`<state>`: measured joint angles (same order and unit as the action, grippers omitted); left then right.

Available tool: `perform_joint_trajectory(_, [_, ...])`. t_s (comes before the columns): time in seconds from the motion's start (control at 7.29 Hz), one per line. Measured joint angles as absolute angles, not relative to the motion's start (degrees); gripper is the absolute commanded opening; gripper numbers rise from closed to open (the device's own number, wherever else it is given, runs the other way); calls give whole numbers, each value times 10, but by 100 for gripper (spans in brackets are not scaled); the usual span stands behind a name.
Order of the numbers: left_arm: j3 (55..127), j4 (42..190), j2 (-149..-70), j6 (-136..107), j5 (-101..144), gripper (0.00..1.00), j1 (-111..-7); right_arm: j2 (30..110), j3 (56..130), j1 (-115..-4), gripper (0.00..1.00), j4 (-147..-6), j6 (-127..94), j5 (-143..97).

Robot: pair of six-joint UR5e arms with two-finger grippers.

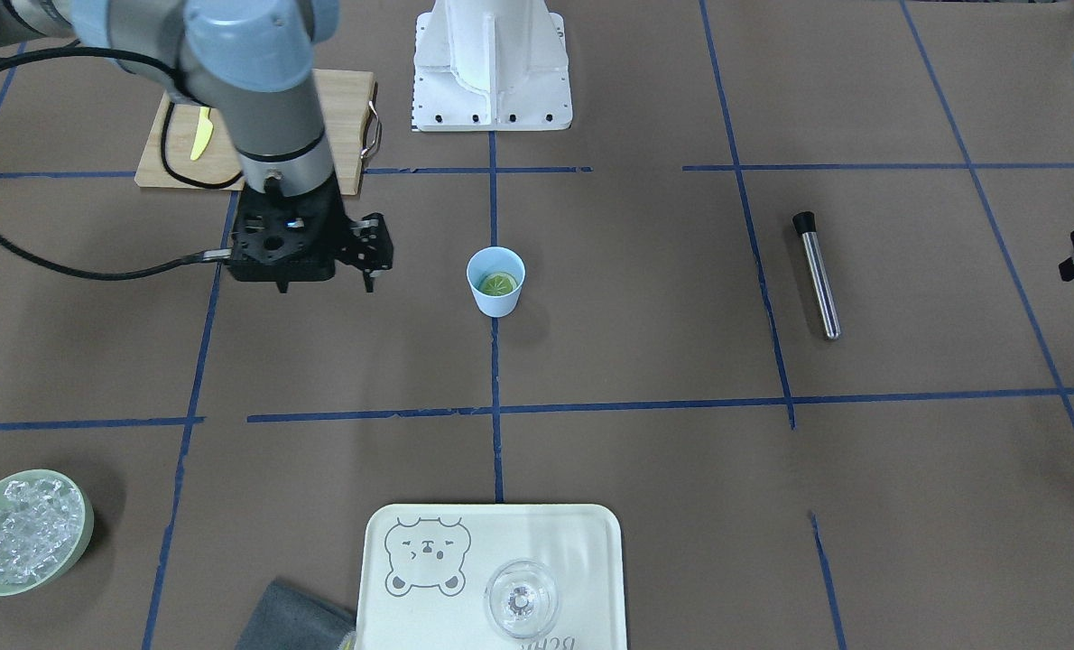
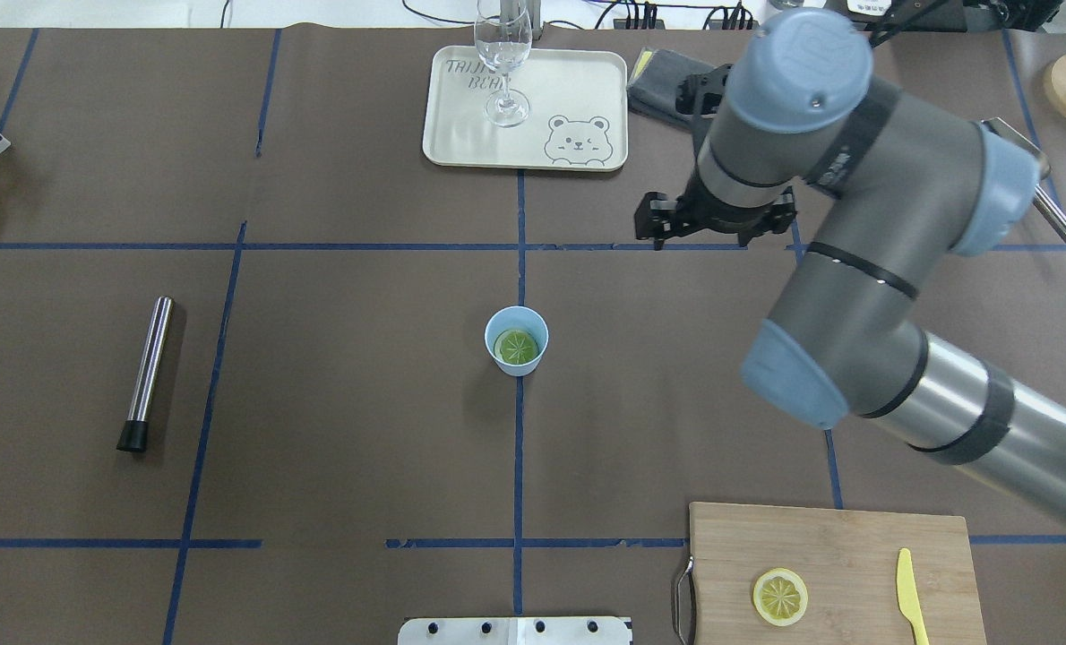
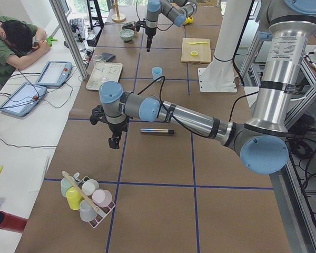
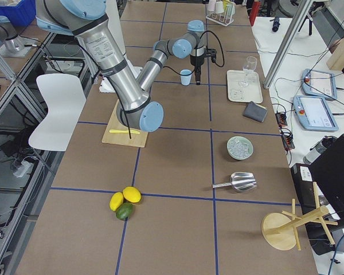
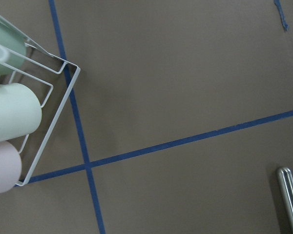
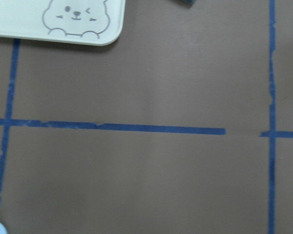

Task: Squeeze lemon into cup
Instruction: 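Raise the right gripper toward the ice bowl while the left reaches for the muddler, then lower the left gripper around the upright steel muddler and close it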

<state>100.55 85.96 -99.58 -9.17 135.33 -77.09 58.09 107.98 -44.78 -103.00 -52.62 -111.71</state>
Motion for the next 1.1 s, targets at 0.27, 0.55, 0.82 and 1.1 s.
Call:
perform_joint_trajectory(0.27, [1022,862,-998,-171,1352,100,-705,657,1102,-544,100,-1029,-385,-1196])
perform_joint_trajectory(0.55, [1016,874,-998,-228,1351,100,-643,702,1101,-617,100,-1029,-299,-1250])
perform_joint_trajectory(0.82, [1004,913,-1000,-302,1351,100,-588,719,1095,-648,100,-1029,-274,-1268])
perform_joint_trajectory(1.1, [982,943,-1003,-330,1351,100,-563,729,1086,-653,100,-1028,-266,-1270])
